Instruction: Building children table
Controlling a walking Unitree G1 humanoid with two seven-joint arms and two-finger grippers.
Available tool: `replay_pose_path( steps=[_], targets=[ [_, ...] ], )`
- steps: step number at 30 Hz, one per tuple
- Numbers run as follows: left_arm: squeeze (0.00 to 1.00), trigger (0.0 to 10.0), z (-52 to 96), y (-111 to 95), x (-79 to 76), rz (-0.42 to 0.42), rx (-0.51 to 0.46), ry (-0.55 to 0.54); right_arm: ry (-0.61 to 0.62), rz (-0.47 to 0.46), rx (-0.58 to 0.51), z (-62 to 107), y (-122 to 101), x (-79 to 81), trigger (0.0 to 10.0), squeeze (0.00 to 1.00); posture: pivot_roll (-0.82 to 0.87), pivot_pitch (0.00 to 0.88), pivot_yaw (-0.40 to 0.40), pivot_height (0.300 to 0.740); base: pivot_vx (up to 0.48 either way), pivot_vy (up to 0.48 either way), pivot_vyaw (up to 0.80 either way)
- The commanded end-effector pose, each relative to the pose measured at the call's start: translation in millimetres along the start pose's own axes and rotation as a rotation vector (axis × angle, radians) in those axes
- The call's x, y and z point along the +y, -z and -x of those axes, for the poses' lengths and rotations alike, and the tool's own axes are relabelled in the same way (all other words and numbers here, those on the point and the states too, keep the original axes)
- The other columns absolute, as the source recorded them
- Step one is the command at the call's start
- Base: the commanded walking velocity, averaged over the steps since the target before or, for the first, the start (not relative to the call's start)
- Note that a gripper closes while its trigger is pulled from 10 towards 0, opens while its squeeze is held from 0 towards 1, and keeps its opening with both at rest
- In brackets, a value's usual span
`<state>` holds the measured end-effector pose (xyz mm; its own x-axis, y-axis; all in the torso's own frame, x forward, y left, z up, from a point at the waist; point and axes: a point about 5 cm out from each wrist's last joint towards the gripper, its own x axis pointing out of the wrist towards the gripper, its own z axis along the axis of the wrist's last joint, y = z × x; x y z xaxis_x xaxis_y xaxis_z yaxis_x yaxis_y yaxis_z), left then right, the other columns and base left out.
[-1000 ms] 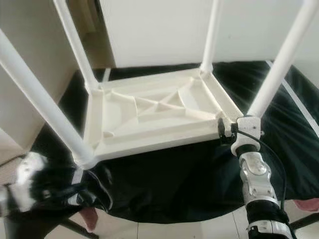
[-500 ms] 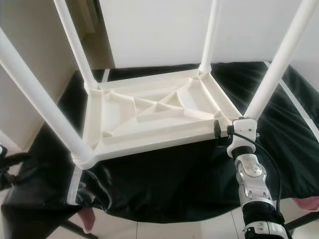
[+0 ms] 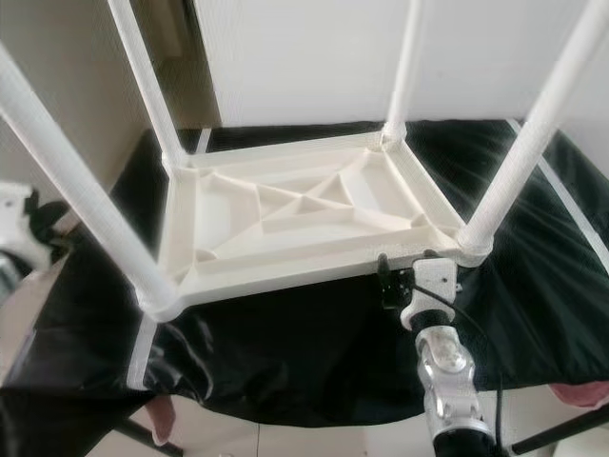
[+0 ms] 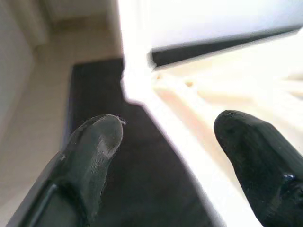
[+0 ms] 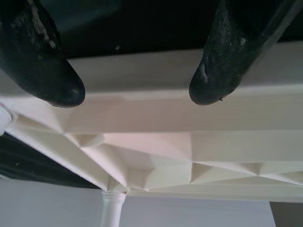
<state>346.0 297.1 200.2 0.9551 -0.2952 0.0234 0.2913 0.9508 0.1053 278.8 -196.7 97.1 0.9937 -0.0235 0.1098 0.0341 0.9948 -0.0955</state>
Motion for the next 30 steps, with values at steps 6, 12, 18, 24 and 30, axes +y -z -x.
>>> replay_pose_path(
  steps=[6,12,18,24,30],
  targets=[
    [0.0,10.0,-19.8,7.7,-10.0,0.09,-0.025,-0.113,0.078,-0.011,0.086,6.6,11.0,-2.5,10.0,0.0,-0.04,0.02,0.062,0.74,0.0,0.0,0.0],
    [0.0,10.0,-32.9,8.7,-37.7,0.113,-0.076,0.052,0.099,-0.039,0.125,5.0,13.4,-0.4,10.0,0.0,-0.03,0.009,0.042,0.74,0.0,0.0,0.0],
    [0.0,10.0,-34.3,8.7,-58.0,0.114,-0.115,0.174,0.086,-0.046,0.129,-1.0,13.0,3.7,10.0,0.0,-0.02,0.004,0.027,0.74,0.0,0.0,0.0],
    [0.0,10.0,-19.4,12.7,-113.0,0.179,-0.208,0.477,0.021,-0.045,0.125,-26.7,7.4,9.4,10.0,0.0,0.03,0.0,-0.018,0.74,0.0,0.0,0.0],
    [0.0,10.0,-5.0,24.3,-140.3,0.261,-0.204,0.605,0.018,-0.045,0.128,-38.0,3.7,8.5,10.0,0.0,0.04,0.0,-0.03,0.74,0.0,0.0,0.0]
  ],
)
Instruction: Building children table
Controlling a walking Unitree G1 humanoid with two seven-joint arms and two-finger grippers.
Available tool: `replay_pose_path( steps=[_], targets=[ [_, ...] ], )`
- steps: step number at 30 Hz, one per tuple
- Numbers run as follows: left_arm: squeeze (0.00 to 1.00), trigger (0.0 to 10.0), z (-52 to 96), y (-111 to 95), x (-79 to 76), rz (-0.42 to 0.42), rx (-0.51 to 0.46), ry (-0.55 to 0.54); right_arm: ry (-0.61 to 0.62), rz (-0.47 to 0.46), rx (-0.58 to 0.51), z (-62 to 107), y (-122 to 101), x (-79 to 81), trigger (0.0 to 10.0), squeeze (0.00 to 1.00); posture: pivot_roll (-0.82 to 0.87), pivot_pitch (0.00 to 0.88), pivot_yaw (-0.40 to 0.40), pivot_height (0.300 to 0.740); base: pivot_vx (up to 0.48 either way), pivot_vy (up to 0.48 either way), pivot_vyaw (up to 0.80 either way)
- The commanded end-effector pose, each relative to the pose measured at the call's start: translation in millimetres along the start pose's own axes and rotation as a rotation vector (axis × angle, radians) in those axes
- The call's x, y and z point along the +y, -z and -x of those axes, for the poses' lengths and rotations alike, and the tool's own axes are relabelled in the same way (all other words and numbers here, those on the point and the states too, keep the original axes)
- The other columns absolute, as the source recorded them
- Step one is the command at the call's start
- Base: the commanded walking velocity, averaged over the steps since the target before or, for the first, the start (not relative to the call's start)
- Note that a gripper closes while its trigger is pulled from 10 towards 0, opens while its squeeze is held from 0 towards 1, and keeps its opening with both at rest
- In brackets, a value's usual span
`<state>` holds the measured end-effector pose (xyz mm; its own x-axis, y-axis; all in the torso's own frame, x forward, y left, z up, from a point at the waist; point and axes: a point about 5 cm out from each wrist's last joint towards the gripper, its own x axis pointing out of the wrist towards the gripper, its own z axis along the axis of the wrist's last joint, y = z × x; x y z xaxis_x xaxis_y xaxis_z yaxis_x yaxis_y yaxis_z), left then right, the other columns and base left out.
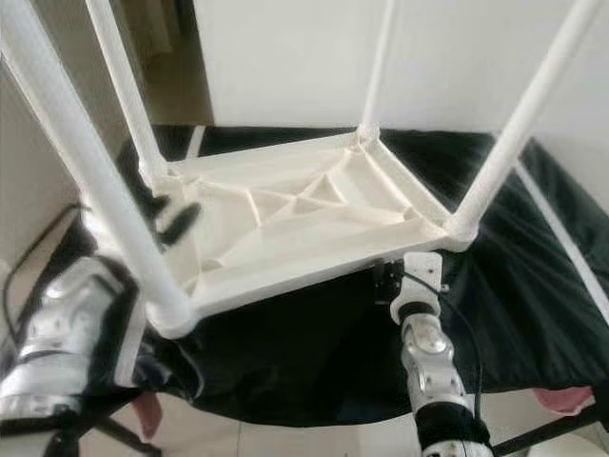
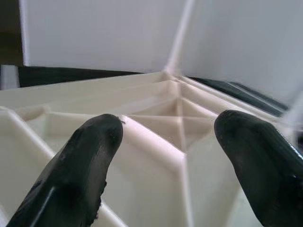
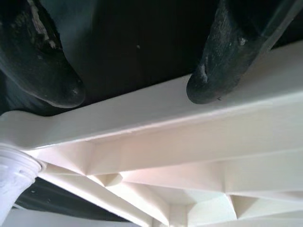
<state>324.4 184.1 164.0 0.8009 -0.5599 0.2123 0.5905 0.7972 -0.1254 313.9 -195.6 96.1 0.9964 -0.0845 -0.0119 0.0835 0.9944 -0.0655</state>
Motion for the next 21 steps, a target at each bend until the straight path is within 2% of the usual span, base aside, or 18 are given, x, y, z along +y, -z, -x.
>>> replay_pose_path(
  steps=[1,2,3,6,7,9,13,14,21],
  targets=[
    [0.0,10.0,0.1,5.6,-23.1,0.022,0.018,0.291,-0.033,-0.015,0.003,-2.8,-1.2,6.4,10.0,0.0,0.04,0.0,-0.03,0.74,0.0,0.0,0.0],
    [0.0,10.0,2.2,10.2,-30.1,0.034,0.027,0.321,-0.038,-0.016,0.001,-4.2,-2.1,7.0,10.0,0.0,0.04,0.0,-0.03,0.74,0.0,0.0,0.0],
    [0.0,10.0,2.2,10.2,-30.1,0.034,0.027,0.321,-0.038,-0.016,0.001,-4.2,-2.1,7.0,10.0,0.0,0.04,0.0,-0.03,0.74,0.0,0.0,0.0],
    [0.0,10.0,5.0,15.9,-68.8,0.114,0.035,0.447,-0.036,-0.037,0.021,-15.3,-3.3,4.9,10.0,0.0,0.03,0.0,-0.014,0.74,0.0,0.0,0.0],
    [0.0,10.0,5.0,15.9,-68.8,0.114,0.035,0.447,-0.036,-0.037,0.021,-15.3,-3.3,4.9,10.0,0.0,0.03,0.0,-0.014,0.74,0.0,0.0,0.0],
    [0.0,10.0,2.8,16.5,-82.4,0.123,0.03,0.472,-0.067,-0.038,0.034,-20.3,-3.3,5.0,10.0,0.0,0.03,0.0,-0.011,0.74,0.0,0.0,0.0],
    [0.0,10.0,-3.1,14.5,-94.2,0.141,0.011,0.468,-0.104,-0.045,0.056,-25.7,-2.5,6.2,10.0,0.0,0.03,0.008,0.002,0.74,0.0,0.0,0.0],
    [0.0,10.0,-9.8,12.3,-111.9,0.156,-0.005,0.488,-0.18,-0.026,0.075,-31.1,-3.2,13.1,10.0,0.0,0.03,0.01,0.007,0.74,0.0,0.0,0.0],
    [0.0,10.0,-19.1,10.4,-132.6,0.182,-0.021,0.501,-0.279,0.022,0.09,-35.3,-3.6,26.9,10.0,0.0,0.04,0.019,0.02,0.74,0.0,0.0,0.0]
  ],
)
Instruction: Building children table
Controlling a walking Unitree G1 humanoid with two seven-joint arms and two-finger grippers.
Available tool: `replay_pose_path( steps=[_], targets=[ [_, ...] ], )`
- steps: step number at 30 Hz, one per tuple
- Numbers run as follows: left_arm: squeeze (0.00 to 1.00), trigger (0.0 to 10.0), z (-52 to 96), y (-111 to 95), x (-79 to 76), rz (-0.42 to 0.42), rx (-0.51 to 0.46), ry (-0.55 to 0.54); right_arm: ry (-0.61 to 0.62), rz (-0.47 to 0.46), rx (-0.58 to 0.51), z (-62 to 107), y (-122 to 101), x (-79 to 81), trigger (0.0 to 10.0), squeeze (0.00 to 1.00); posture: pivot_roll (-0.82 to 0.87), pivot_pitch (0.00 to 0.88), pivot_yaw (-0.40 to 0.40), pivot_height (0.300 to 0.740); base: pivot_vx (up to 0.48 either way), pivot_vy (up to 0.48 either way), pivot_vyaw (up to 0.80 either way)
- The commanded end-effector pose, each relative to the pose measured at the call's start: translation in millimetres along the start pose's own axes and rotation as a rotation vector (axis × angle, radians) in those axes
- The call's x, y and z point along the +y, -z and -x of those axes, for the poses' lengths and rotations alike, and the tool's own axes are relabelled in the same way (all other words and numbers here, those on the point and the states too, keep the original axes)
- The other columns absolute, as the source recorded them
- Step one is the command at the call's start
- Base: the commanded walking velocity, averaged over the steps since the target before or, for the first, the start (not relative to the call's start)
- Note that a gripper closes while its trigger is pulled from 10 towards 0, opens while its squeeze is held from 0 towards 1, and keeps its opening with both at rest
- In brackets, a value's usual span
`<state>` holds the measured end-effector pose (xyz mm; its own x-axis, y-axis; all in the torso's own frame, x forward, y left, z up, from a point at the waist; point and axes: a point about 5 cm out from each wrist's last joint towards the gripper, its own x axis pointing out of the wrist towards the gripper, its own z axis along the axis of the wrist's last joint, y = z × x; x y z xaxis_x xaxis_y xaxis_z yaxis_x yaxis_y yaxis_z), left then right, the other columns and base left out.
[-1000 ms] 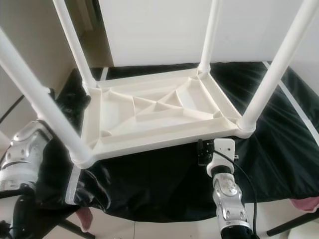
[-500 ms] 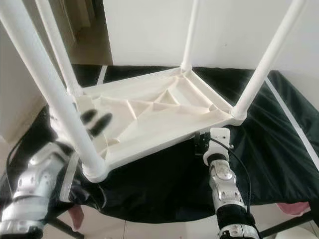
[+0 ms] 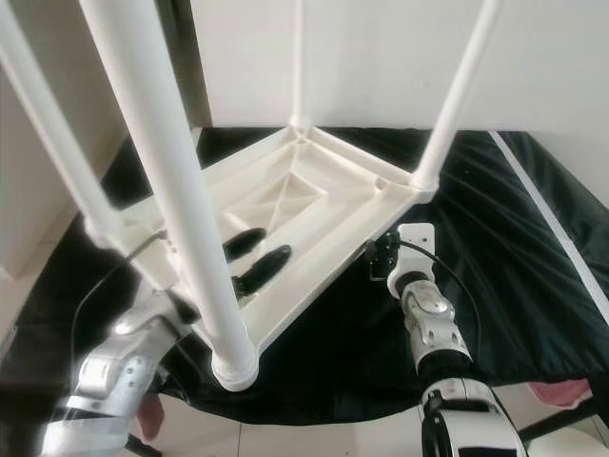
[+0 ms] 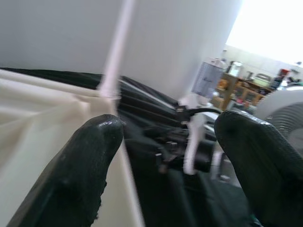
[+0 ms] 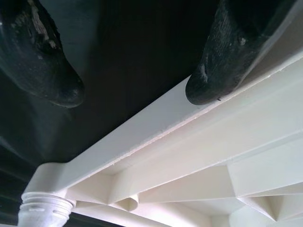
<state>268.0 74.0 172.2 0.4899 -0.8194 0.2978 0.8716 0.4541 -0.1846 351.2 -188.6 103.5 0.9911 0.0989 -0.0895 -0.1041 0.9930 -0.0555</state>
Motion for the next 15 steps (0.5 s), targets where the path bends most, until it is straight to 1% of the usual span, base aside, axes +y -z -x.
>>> replay_pose_path(
  steps=[1,2,4,6,7,8,10,12,13,15],
  targets=[
    [0.0,10.0,-5.1,0.9,-9.3,0.011,0.005,0.084,-0.09,0.023,0.026,-2.3,4.9,17.2,10.0,0.0,0.04,0.019,0.02,0.74,0.0,0.0,0.0],
    [0.0,10.0,-8.6,1.7,-13.0,0.015,0.004,0.098,-0.094,0.021,0.031,-3.5,5.5,19.9,10.0,0.0,0.04,0.02,0.022,0.74,0.0,0.0,0.0],
    [0.0,10.0,-8.6,1.7,-13.0,0.015,0.004,0.098,-0.094,0.021,0.031,-3.5,5.5,19.9,10.0,0.0,0.04,0.02,0.022,0.74,0.0,0.0,0.0],
    [0.0,10.0,-15.0,1.6,-23.9,0.036,-0.001,0.128,-0.119,0.007,0.042,-7.0,7.4,28.3,10.0,0.0,0.04,0.022,0.029,0.74,0.0,0.0,0.0],
    [0.0,10.0,-15.0,1.6,-23.9,0.036,-0.001,0.128,-0.119,0.007,0.042,-7.0,7.4,28.3,10.0,0.0,0.04,0.022,0.029,0.74,0.0,0.0,0.0],
    [0.0,10.0,-21.1,6.3,-34.0,0.053,0.021,0.16,-0.179,0.004,0.054,-10.8,8.2,39.6,10.0,0.0,0.05,0.024,0.031,0.74,0.0,0.0,0.0],
    [0.0,10.0,-21.1,6.3,-34.0,0.053,0.021,0.16,-0.179,0.004,0.054,-10.8,8.2,39.6,10.0,0.0,0.05,0.024,0.031,0.74,0.0,0.0,0.0],
    [0.0,10.0,-23.4,8.4,-40.7,0.064,0.034,0.189,-0.219,0.017,0.051,-12.8,7.1,44.9,10.0,0.0,0.05,0.025,0.033,0.74,0.0,0.0,0.0],
    [0.0,10.0,-23.4,8.4,-40.7,0.064,0.034,0.189,-0.219,0.017,0.051,-12.8,7.1,44.9,10.0,0.0,0.05,0.025,0.033,0.74,0.0,0.0,0.0],
    [0.0,10.0,-25.9,9.9,-49.1,0.073,0.046,0.22,-0.268,0.038,0.041,-15.8,3.0,51.7,10.0,0.0,0.05,0.027,0.042,0.74,0.0,0.0,0.0]
  ],
)
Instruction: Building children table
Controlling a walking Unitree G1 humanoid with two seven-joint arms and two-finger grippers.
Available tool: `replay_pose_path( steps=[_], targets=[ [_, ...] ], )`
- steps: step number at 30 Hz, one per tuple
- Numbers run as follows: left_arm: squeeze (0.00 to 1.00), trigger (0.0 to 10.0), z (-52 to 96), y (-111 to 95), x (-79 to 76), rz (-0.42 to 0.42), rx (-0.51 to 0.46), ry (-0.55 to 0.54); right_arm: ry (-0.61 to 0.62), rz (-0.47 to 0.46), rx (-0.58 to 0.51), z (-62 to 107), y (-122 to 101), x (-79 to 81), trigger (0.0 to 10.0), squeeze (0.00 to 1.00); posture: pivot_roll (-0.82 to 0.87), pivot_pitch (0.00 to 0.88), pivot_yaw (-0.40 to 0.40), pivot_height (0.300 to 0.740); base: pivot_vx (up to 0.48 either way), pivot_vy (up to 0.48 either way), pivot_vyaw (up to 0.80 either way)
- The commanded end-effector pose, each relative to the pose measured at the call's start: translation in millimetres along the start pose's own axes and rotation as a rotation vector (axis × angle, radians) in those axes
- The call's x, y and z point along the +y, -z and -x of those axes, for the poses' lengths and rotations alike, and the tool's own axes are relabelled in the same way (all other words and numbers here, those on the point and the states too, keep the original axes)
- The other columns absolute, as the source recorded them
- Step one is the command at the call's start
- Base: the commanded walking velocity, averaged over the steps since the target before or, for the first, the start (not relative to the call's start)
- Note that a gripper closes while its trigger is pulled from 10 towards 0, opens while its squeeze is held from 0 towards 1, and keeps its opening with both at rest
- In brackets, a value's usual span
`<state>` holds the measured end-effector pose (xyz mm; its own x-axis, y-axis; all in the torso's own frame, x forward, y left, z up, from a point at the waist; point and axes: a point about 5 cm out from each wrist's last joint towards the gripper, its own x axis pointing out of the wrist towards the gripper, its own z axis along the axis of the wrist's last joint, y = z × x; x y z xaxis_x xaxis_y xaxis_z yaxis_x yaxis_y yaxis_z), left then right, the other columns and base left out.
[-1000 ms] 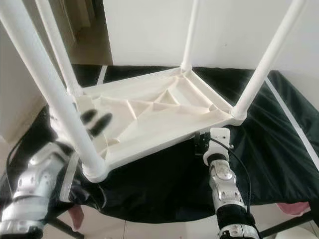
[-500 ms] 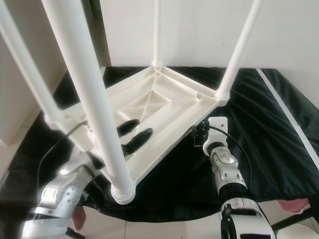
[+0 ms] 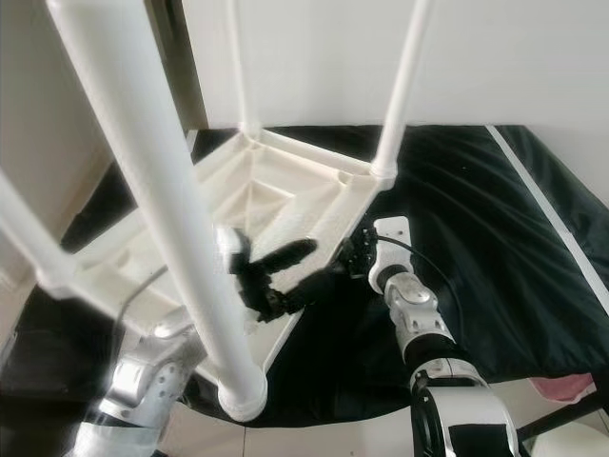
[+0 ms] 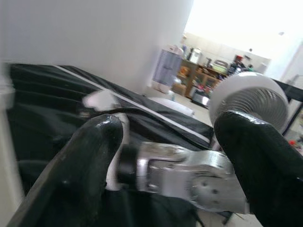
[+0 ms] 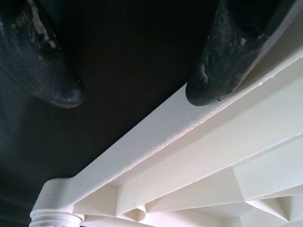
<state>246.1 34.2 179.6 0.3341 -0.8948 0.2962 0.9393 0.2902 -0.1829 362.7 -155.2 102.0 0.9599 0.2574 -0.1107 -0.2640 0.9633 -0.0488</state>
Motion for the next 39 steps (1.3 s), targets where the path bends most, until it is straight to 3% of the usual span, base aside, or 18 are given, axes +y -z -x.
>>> replay_pose_path(
  steps=[1,6,10,13,15,16,18,19,20,23,25,27,33,37,39],
  targets=[
    [0.0,10.0,-3.6,2.9,-9.9,0.021,0.011,0.05,-0.106,0.027,0.03,-4.2,4.3,19.3,10.0,0.0,0.05,0.027,0.042,0.74,0.0,0.0,0.0],
    [0.0,10.0,-9.6,5.4,-9.9,0.014,0.016,0.028,-0.167,0.036,-0.001,-8.5,-1.6,32.8,10.0,0.0,0.05,0.029,0.043,0.74,0.0,0.0,0.0],
    [0.0,10.0,-10.2,6.5,-3.5,-0.009,0.032,-0.019,-0.147,0.058,-0.004,-9.1,-1.7,31.9,10.0,0.0,0.05,0.032,0.04,0.74,0.0,0.0,0.0],
    [0.0,10.0,3.5,-0.4,26.9,-0.079,0.058,-0.19,-0.029,0.075,-0.016,-0.8,2.8,6.2,10.0,0.0,0.06,0.036,0.025,0.74,0.0,0.0,0.0],
    [0.0,10.0,8.4,-3.1,33.1,-0.091,0.06,-0.225,-0.006,0.078,-0.021,2.2,4.2,-0.3,10.0,0.0,0.06,0.036,0.025,0.74,0.0,0.0,0.0],
    [0.0,10.0,23.2,-7.8,43.4,-0.14,0.085,-0.271,0.039,0.069,-0.035,10.1,7.2,-14.9,10.0,0.0,0.06,0.038,0.023,0.74,0.0,0.0,0.0],
    [0.0,10.0,28.4,-9.2,46.2,-0.156,0.097,-0.283,0.053,0.065,-0.04,12.7,8.2,-19.6,10.0,0.0,0.06,0.038,0.023,0.74,0.0,0.0,0.0],
    [0.0,10.0,39.3,-13.3,52.1,-0.19,0.117,-0.296,0.085,0.03,-0.062,18.9,8.9,-29.6,10.0,0.0,0.06,0.041,0.021,0.74,0.0,0.0,0.0],
    [0.0,10.0,39.3,-13.3,52.1,-0.19,0.117,-0.296,0.085,0.03,-0.062,18.9,8.9,-29.6,10.0,0.0,0.06,0.041,0.021,0.74,0.0,0.0,0.0],
    [0.0,10.0,60.5,-24.0,64.2,-0.244,0.156,-0.336,0.164,-0.027,-0.131,33.4,7.7,-49.2,10.0,0.0,0.05,0.047,0.028,0.74,0.0,0.0,0.0],
    [0.0,10.0,64.0,-25.9,66.3,-0.253,0.164,-0.342,0.179,-0.034,-0.146,36.1,7.3,-52.0,10.0,0.0,0.05,0.047,0.028,0.74,0.0,0.0,0.0],
    [0.0,10.0,77.6,-31.4,76.2,-0.304,0.217,-0.4,0.251,-0.084,-0.206,51.2,6.7,-60.9,10.0,0.0,0.04,0.054,0.038,0.74,0.0,0.0,0.0],
    [0.0,10.0,85.7,-31.6,78.9,-0.335,0.244,-0.439,0.253,-0.093,-0.236,63.1,9.1,-54.8,10.0,0.0,0.03,0.06,0.046,0.74,0.0,0.0,0.0],
    [0.0,10.0,100.5,-30.2,69.5,-0.339,0.27,-0.38,0.247,-0.1,-0.235,74.3,15.6,-49.8,10.0,0.0,0.02,0.064,0.047,0.74,0.0,0.0,0.0],
    [0.0,10.0,117.1,-11.7,45.8,-0.338,0.439,-0.183,0.258,-0.092,-0.221,80.6,18.3,-54.8,10.0,0.0,0.02,0.064,0.047,0.74,0.0,0.0,0.0]
  ],
)
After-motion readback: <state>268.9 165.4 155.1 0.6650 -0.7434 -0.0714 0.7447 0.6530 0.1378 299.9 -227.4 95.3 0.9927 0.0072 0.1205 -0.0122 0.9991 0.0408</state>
